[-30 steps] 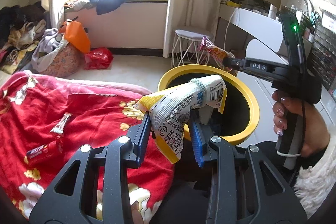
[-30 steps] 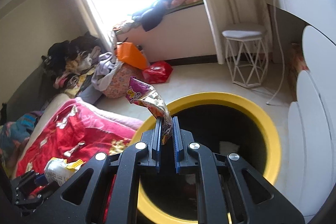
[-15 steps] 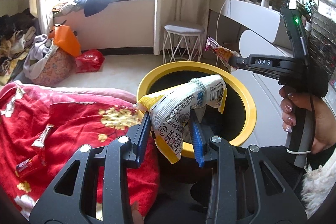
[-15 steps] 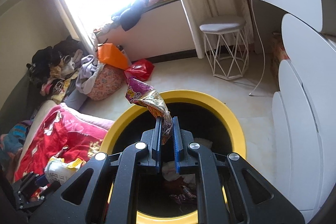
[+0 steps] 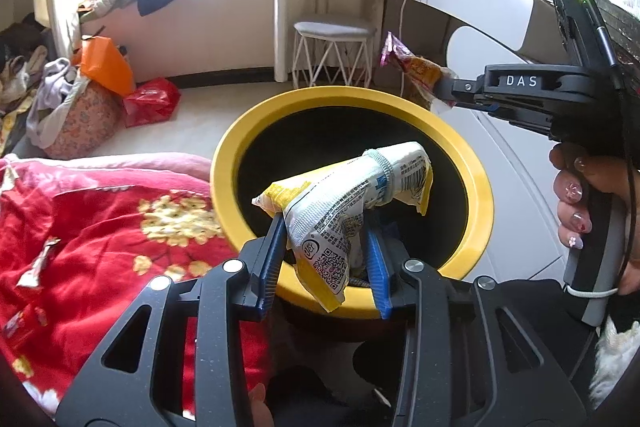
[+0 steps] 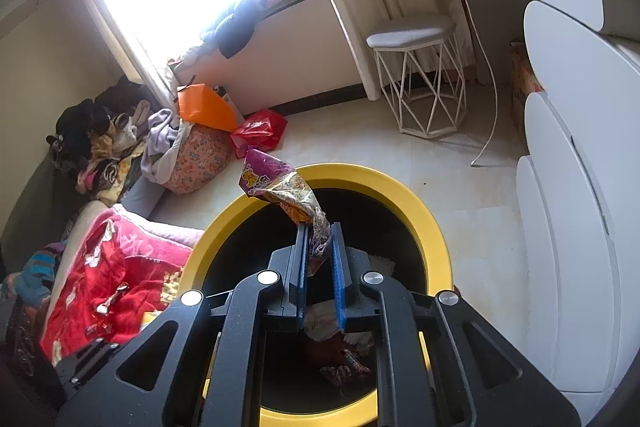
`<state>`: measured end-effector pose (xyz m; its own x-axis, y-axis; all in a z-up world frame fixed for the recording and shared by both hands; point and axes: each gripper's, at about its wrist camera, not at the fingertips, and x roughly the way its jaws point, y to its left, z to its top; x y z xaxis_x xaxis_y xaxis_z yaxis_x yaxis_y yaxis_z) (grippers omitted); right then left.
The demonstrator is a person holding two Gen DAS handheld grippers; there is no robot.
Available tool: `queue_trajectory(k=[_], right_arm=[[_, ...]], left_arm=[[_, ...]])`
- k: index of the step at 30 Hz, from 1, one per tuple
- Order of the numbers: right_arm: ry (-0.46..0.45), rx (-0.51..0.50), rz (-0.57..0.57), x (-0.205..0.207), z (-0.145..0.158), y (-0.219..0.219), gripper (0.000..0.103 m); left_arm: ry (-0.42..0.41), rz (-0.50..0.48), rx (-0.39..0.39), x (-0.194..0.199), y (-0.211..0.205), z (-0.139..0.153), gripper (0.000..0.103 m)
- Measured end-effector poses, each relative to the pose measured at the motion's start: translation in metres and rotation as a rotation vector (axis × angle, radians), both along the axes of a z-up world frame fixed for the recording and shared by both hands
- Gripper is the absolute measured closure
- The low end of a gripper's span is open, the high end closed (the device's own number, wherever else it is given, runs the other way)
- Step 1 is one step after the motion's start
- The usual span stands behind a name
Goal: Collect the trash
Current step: 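Open both tools to drop the chip bag and wrapper into the bin, then move both open tools back to the remaining trash on the bedspread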
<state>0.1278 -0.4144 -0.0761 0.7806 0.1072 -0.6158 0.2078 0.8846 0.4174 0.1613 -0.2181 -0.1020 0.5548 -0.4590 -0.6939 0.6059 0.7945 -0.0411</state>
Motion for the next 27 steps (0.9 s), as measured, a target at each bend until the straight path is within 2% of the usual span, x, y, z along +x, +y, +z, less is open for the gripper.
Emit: queue_trajectory(k=[2,3,4,6,8,10,12,17,27], right_arm=[[0.001,0.003,-0.003,0.000,-0.001,-0.001,0.066],[-0.002,0.002,-0.005,0.000,0.000,-0.002,0.063],[-0.004,-0.002,-0.008,-0.001,0.001,-0.002,0.060],[-0.009,-0.012,-0.010,-0.001,0.002,0.000,0.055],[-0.017,-0.023,-0.017,-0.002,0.004,0.001,0.048],[-0.025,-0.031,-0.018,-0.003,0.006,0.004,0.045],[-0.038,-0.038,-0.023,-0.004,0.009,0.009,0.038],[-0.073,-0.056,-0.003,-0.008,0.018,0.023,0.031],[-0.121,-0.094,0.060,-0.009,0.031,0.053,0.028]], left_arm=[[0.004,-0.007,-0.027,0.002,0.000,-0.002,0.068],[0.007,0.002,-0.034,0.003,0.001,-0.002,0.061],[0.010,0.018,-0.044,0.005,0.003,-0.002,0.048],[0.007,0.042,-0.068,0.005,0.009,0.002,0.038],[-0.001,0.062,-0.089,0.003,0.016,0.007,0.033],[-0.025,0.098,-0.099,0.001,0.025,0.015,0.019],[-0.041,0.123,-0.111,-0.001,0.032,0.022,0.011],[-0.080,0.176,-0.127,-0.007,0.051,0.035,0.011],[-0.131,0.238,-0.119,-0.019,0.082,0.049,0.011]])
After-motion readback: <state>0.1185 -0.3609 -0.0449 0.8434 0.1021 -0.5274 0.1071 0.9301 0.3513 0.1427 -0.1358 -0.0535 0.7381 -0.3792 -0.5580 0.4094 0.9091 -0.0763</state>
